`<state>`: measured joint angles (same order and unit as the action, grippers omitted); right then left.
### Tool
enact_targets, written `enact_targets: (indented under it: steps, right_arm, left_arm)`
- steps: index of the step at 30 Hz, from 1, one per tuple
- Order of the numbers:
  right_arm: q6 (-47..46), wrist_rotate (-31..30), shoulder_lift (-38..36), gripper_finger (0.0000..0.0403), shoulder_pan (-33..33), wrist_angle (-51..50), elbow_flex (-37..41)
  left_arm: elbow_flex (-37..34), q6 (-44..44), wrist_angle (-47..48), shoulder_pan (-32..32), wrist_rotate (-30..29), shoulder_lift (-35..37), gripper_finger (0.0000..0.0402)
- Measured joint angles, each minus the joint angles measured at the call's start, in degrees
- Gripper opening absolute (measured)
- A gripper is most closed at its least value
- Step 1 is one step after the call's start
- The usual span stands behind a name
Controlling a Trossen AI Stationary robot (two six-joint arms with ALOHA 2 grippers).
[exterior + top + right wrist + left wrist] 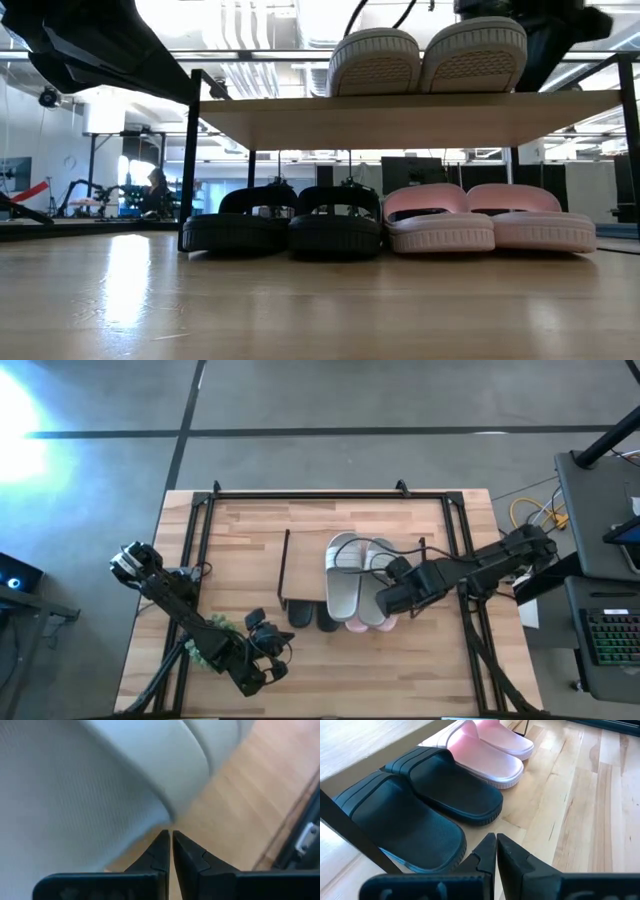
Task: Pick and place slides into the shelf
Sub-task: Adjust gray slides, then return to Home Position
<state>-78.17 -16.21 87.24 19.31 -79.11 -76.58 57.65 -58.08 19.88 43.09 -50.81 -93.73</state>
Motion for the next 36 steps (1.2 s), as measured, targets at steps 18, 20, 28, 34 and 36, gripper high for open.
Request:
enact_targets:
  steps: [18,20,28,34,36]
  right_arm:
    - [6.6,-4.4,0.2,0.0013,-4.3,9.5,0.0]
    - [6.6,-4.4,0.2,0.0013,-4.3,8.9,0.0]
    - [2.8,-4.4,0.1,0.0013,-2.9,0.0,0.0]
    - [4.0,-5.2,-0.9,0.0013,2.6,5.3,-2.6]
    - [7.5,-6.9,-1.0,0.0013,4.6,7.3,-5.4]
  left_arm:
    - [0.0,0.0,0.1,0.0,0.0,0.0,0.0]
    - [0.0,0.0,0.1,0.0,0.0,0.0,0.0]
    - [0.0,0.0,-0.1,0.0,0.0,0.0,0.0]
    - [0.9,2.5,-4.0,-1.5,1.1,2.7,0.0]
    - [2.3,9.4,-5.1,-3.6,4.2,6.7,0.0]
